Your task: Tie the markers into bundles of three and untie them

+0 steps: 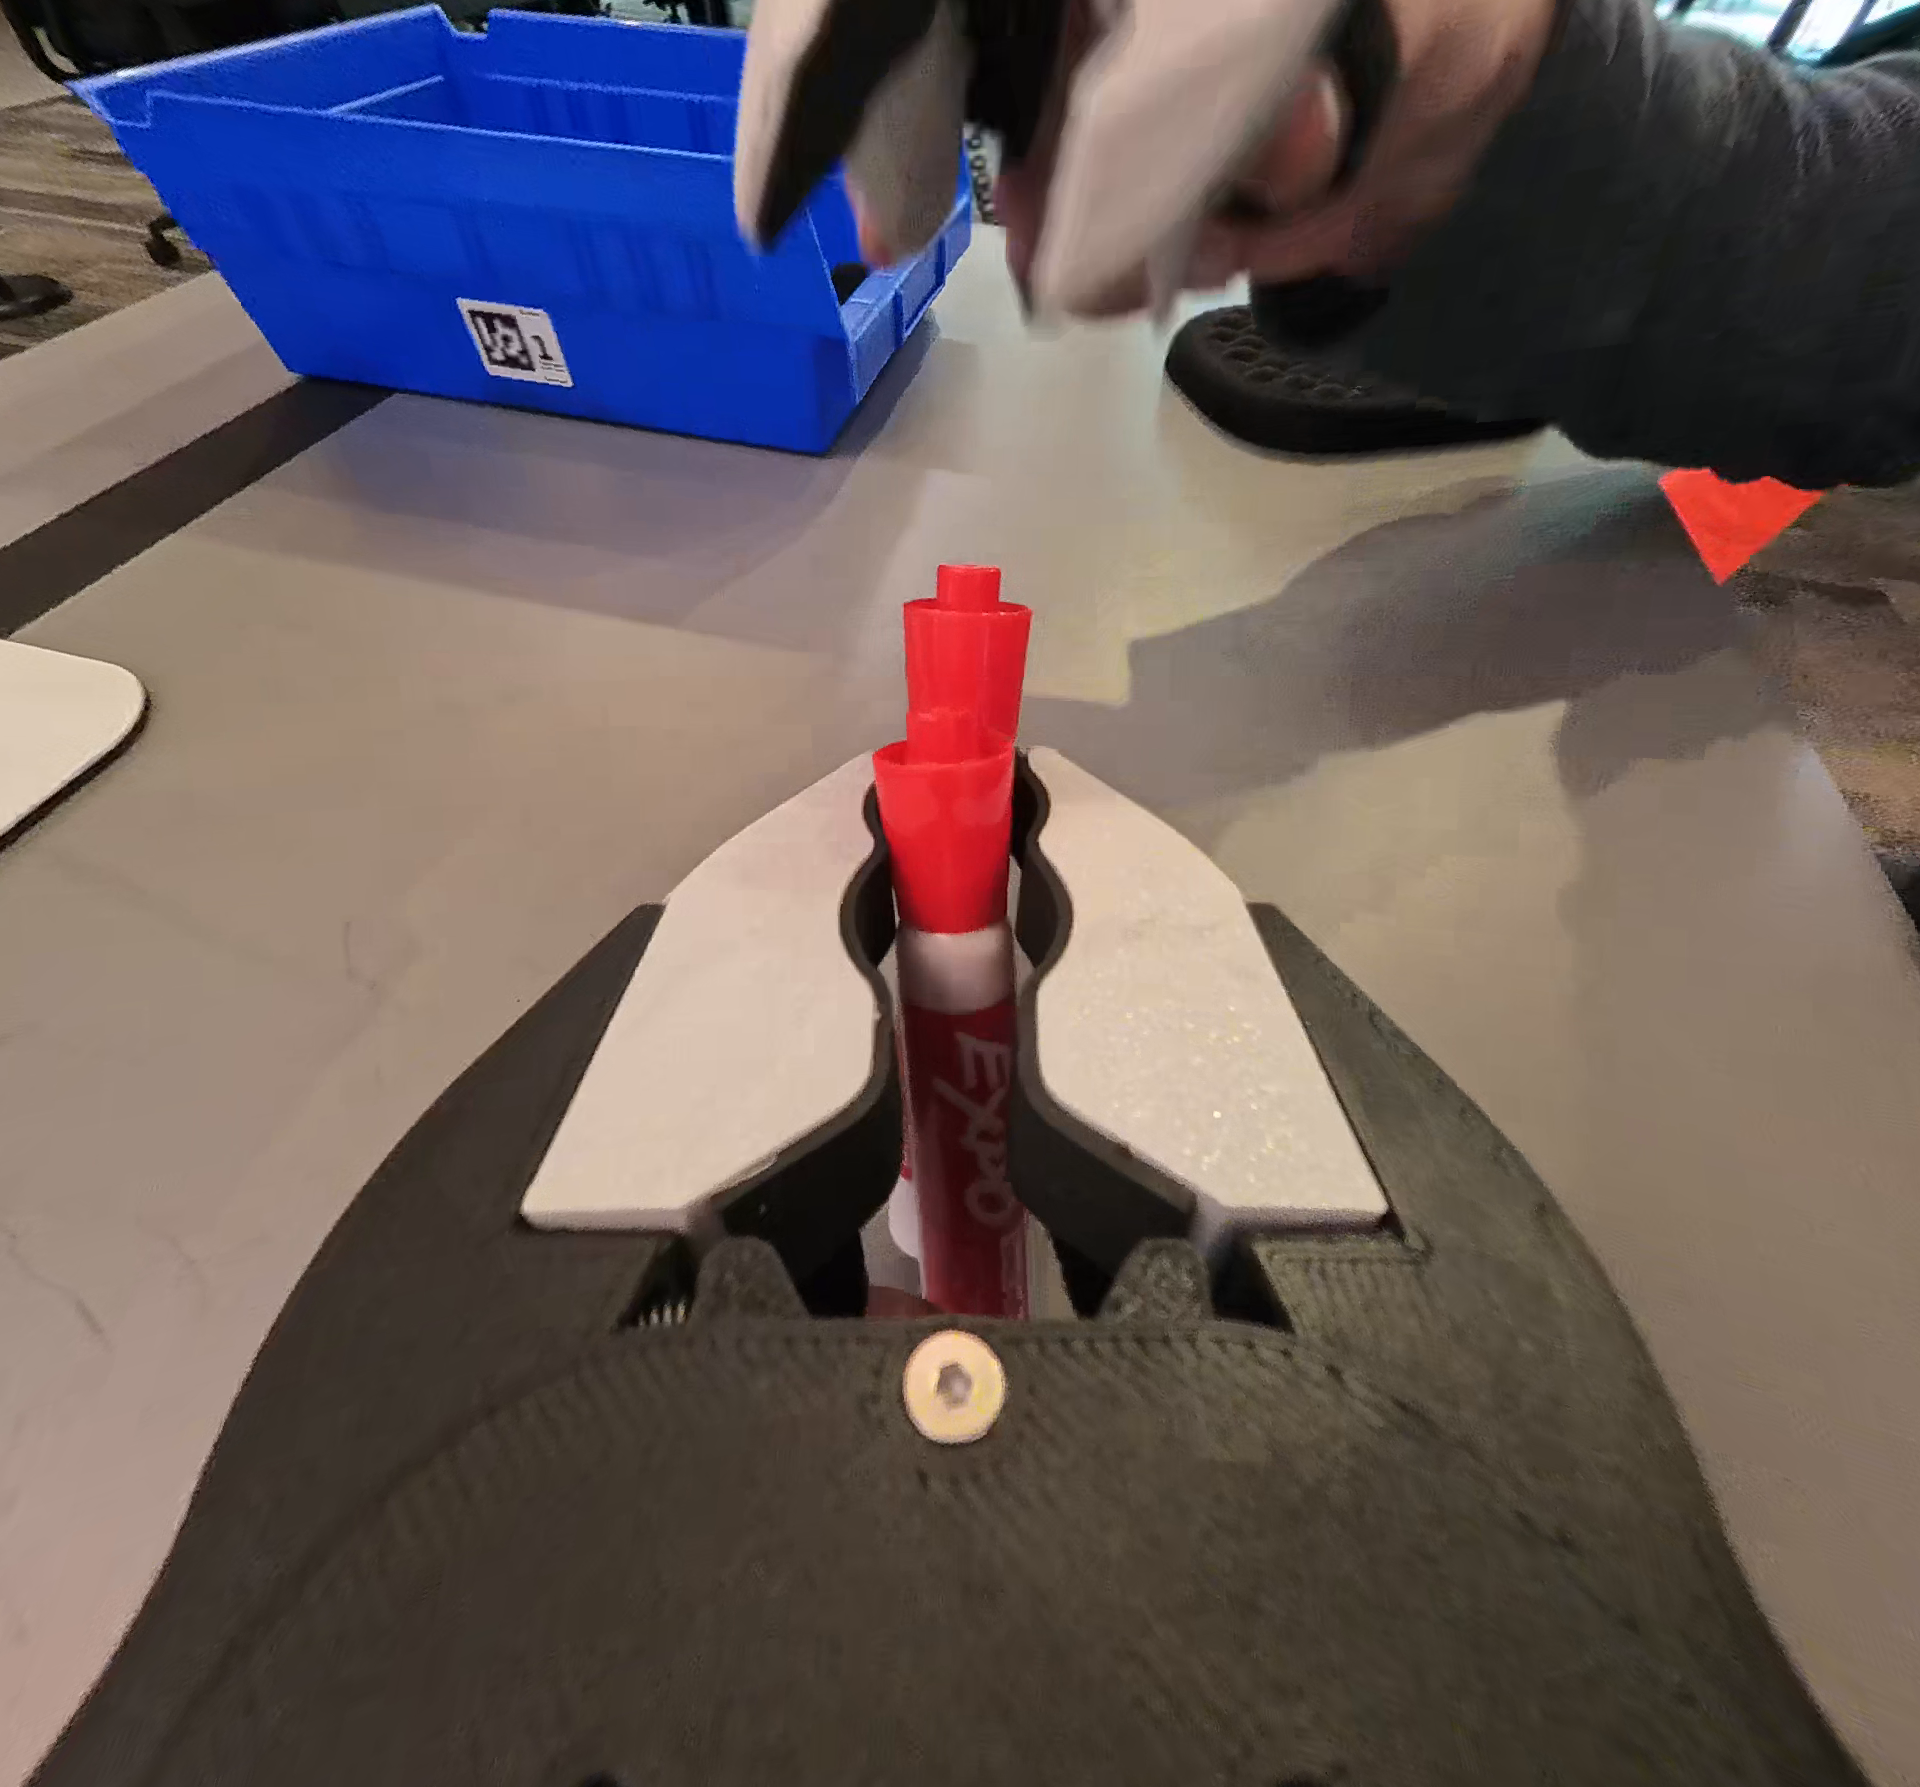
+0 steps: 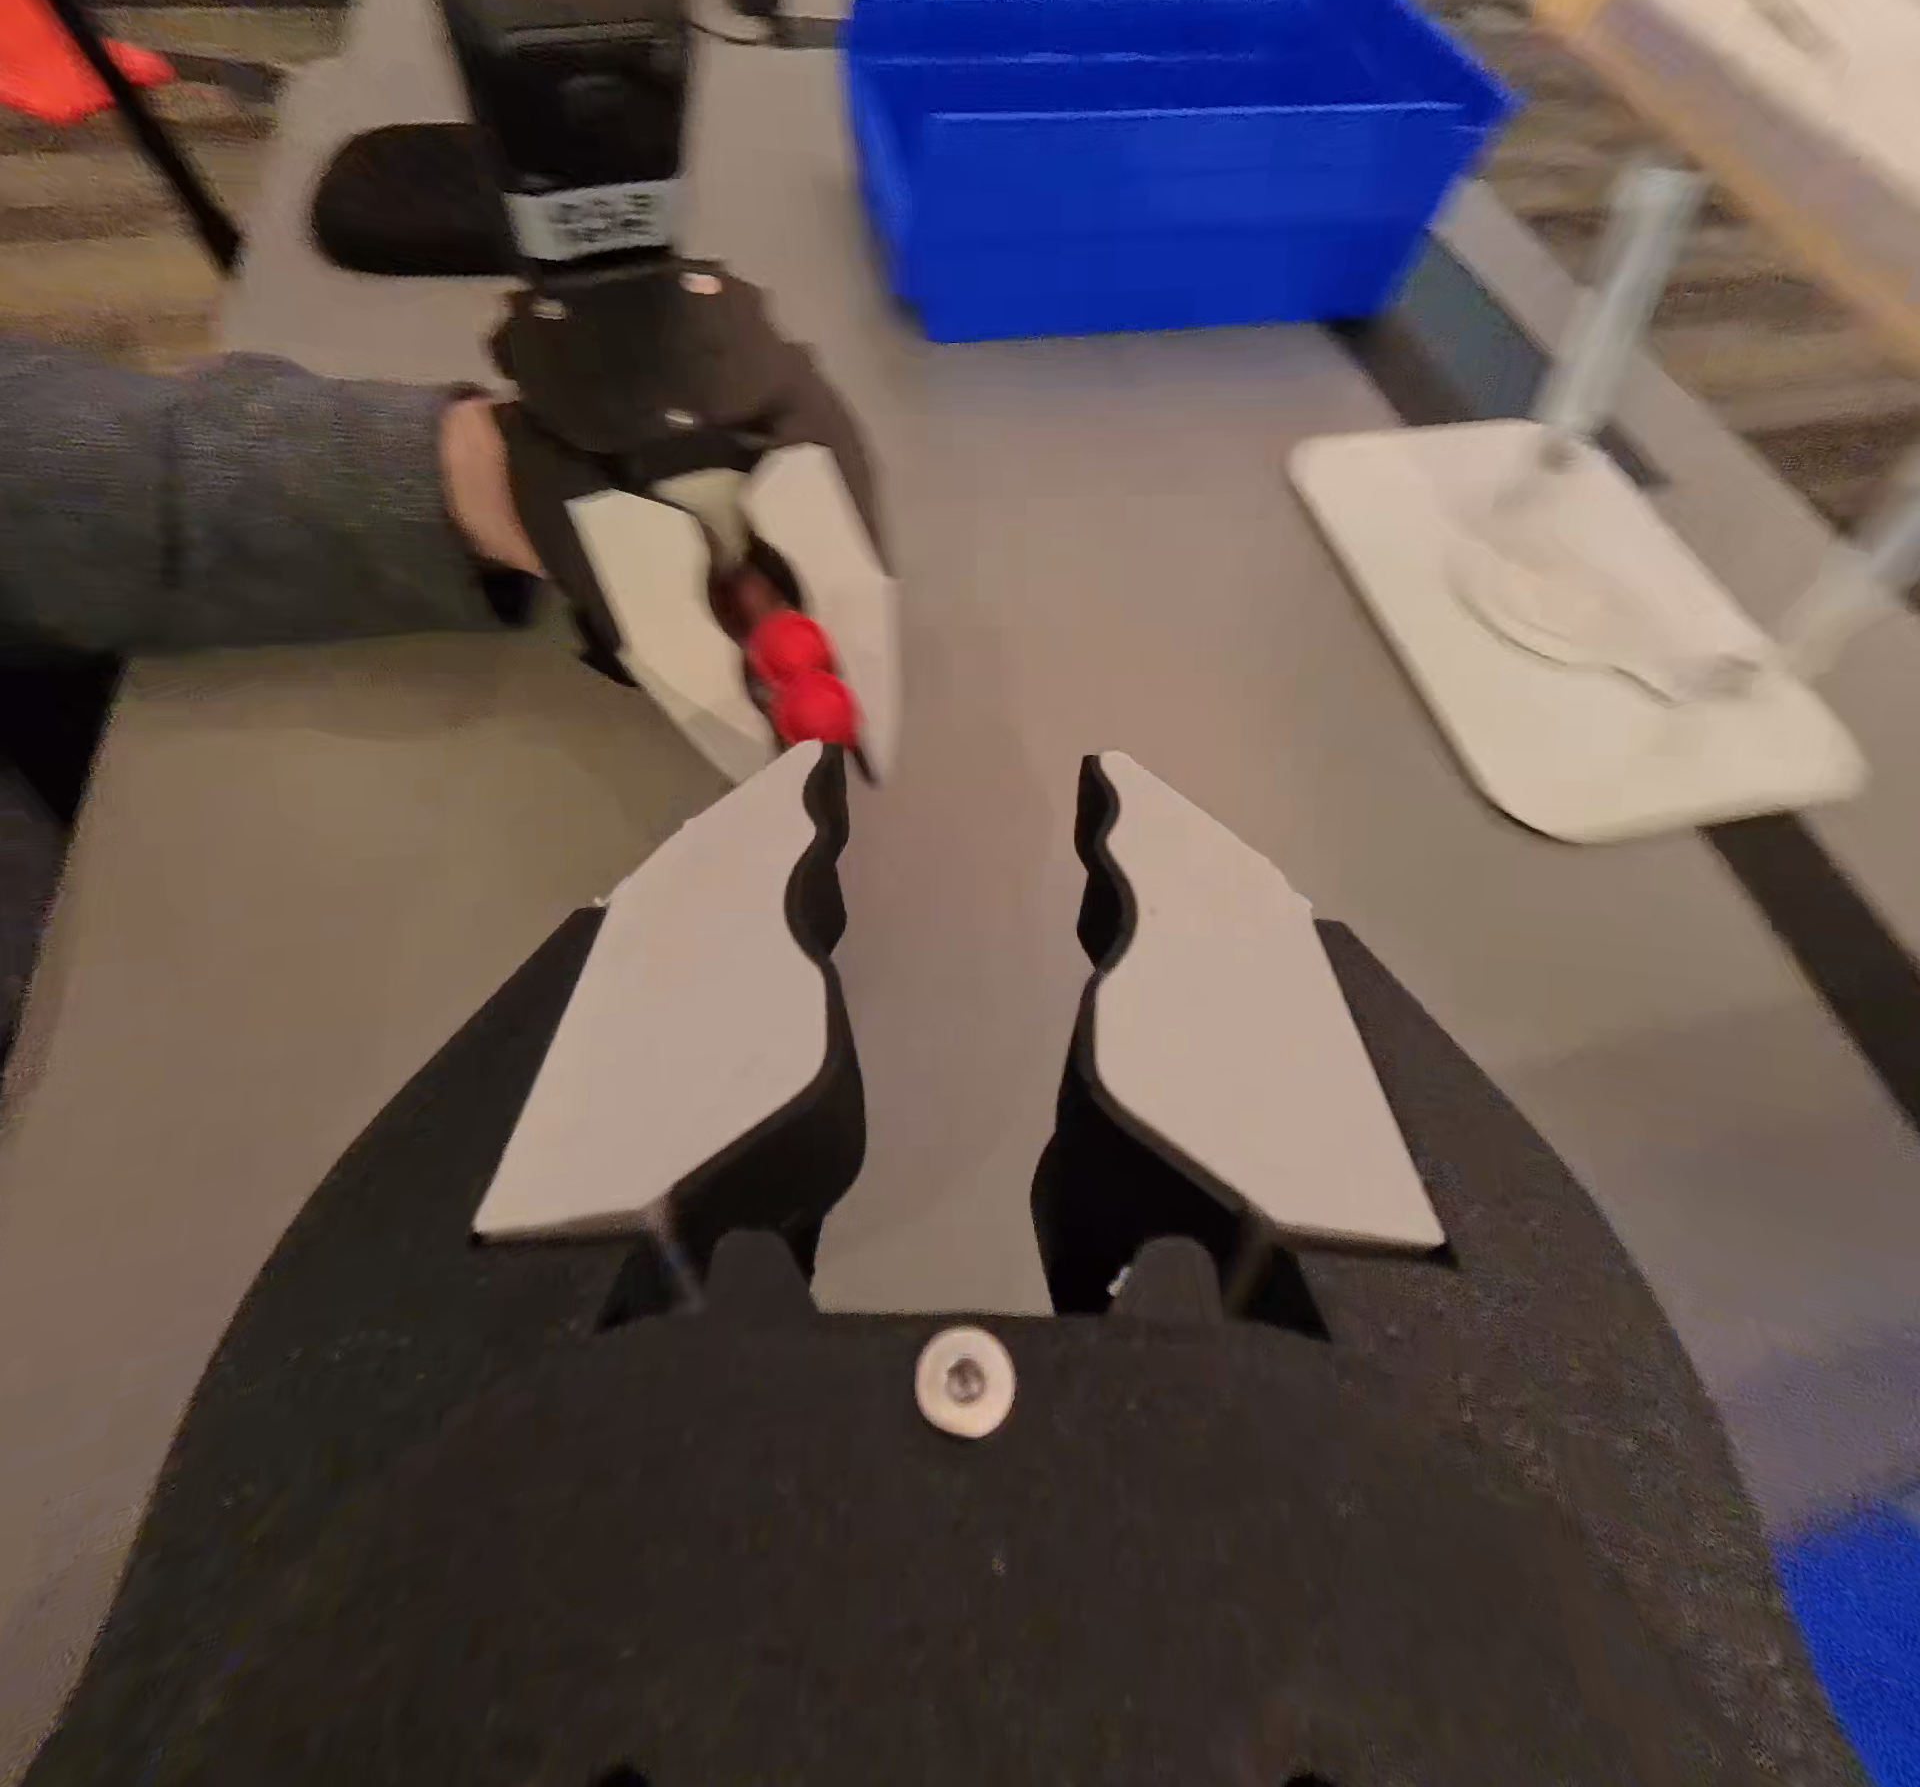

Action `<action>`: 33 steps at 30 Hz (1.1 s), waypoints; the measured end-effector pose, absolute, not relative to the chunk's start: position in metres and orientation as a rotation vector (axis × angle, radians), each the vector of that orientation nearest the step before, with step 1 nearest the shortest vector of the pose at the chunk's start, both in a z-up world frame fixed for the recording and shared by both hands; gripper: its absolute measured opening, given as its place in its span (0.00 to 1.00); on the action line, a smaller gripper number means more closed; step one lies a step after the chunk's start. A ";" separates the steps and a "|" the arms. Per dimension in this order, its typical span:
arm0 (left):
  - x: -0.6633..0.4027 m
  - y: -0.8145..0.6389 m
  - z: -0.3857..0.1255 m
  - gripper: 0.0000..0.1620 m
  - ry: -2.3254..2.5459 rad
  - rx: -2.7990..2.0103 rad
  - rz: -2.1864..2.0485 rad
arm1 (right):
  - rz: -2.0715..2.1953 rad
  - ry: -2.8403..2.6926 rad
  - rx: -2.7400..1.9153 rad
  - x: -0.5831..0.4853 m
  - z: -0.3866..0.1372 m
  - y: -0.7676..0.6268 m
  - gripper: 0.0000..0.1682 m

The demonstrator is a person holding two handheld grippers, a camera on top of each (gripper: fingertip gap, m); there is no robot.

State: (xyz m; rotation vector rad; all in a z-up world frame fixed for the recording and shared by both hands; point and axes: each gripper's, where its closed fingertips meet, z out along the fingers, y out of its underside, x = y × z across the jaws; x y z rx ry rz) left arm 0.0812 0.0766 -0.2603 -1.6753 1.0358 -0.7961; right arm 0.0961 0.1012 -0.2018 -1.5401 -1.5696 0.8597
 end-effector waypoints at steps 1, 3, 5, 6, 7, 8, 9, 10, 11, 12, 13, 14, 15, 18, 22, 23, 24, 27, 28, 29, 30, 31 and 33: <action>0.083 0.075 -0.260 0.11 1.041 -1.667 -0.798 | 0.866 -1.599 -1.531 0.082 -0.213 0.091 0.27; 0.086 0.072 -0.257 0.11 1.045 -1.648 -0.821 | 0.978 -1.617 -1.501 0.061 -0.225 0.075 0.24; 0.085 0.073 -0.256 0.11 1.033 -1.639 -0.824 | 1.094 -1.606 -1.502 0.051 -0.232 0.067 0.19; 0.085 0.073 -0.258 0.11 1.042 -1.653 -0.818 | 1.108 -1.618 -1.498 0.049 -0.235 0.065 0.14; 0.084 0.073 -0.258 0.11 1.038 -1.653 -0.820 | 1.102 -1.613 -1.488 0.049 -0.235 0.066 0.13; 0.084 0.073 -0.256 0.12 1.034 -1.645 -0.830 | 1.100 -1.615 -1.477 0.050 -0.234 0.065 0.11; 0.085 0.071 -0.255 0.12 1.039 -1.632 -0.844 | 1.105 -1.616 -1.471 0.051 -0.233 0.065 0.11; 0.085 0.071 -0.255 0.12 1.041 -1.630 -0.854 | 1.106 -1.611 -1.468 0.052 -0.233 0.065 0.11; 0.084 0.071 -0.255 0.12 1.038 -1.635 -0.861 | 1.103 -1.607 -1.467 0.052 -0.233 0.065 0.11; 0.084 0.071 -0.254 0.12 1.035 -1.631 -0.867 | 1.105 -1.604 -1.464 0.053 -0.232 0.066 0.11; 0.084 0.071 -0.253 0.12 1.032 -1.626 -0.870 | 1.118 -1.599 -1.466 0.055 -0.231 0.066 0.11; 0.083 0.071 -0.253 0.12 1.028 -1.623 -0.874 | 1.141 -1.585 -1.470 0.057 -0.228 0.067 0.11; 0.082 0.071 -0.252 0.12 1.020 -1.620 -0.877 | 1.163 -1.560 -1.467 0.060 -0.224 0.069 0.11; 0.078 0.074 -0.249 0.11 0.986 -1.620 -0.897 | 1.183 -1.512 -1.471 0.075 -0.210 0.080 0.10; 0.080 0.076 -0.246 0.11 0.968 -1.598 -0.896 | 1.140 -1.531 -1.480 0.096 -0.203 0.088 0.10; 0.080 0.077 -0.243 0.11 0.951 -1.586 -0.904 | 1.131 -1.522 -1.477 0.102 -0.198 0.091 0.10; 0.077 0.078 -0.242 0.11 0.927 -1.583 -0.916 | 1.136 -1.498 -1.481 0.108 -0.193 0.094 0.10; 0.065 0.084 -0.238 0.00 0.853 -1.587 -0.947 | 1.140 -1.390 -1.487 0.132 -0.172 0.114 0.10; 0.061 0.085 -0.236 0.00 0.837 -1.576 -0.955 | 1.137 -1.345 -1.491 0.143 -0.162 0.125 0.10; 0.060 0.084 -0.235 0.00 0.830 -1.571 -0.971 | 1.112 -1.306 -1.492 0.156 -0.154 0.137 0.10; 0.058 0.086 -0.236 0.00 0.820 -1.584 -0.959 | 1.052 -1.273 -1.497 0.170 -0.146 0.151 0.10; 0.058 0.088 -0.237 0.00 0.821 -1.593 -0.949 | 0.973 -1.239 -1.509 0.185 -0.139 0.168 0.10; 0.060 0.087 -0.239 0.00 0.837 -1.599 -0.938 | 0.811 -1.155 -1.542 0.218 -0.127 0.205 0.10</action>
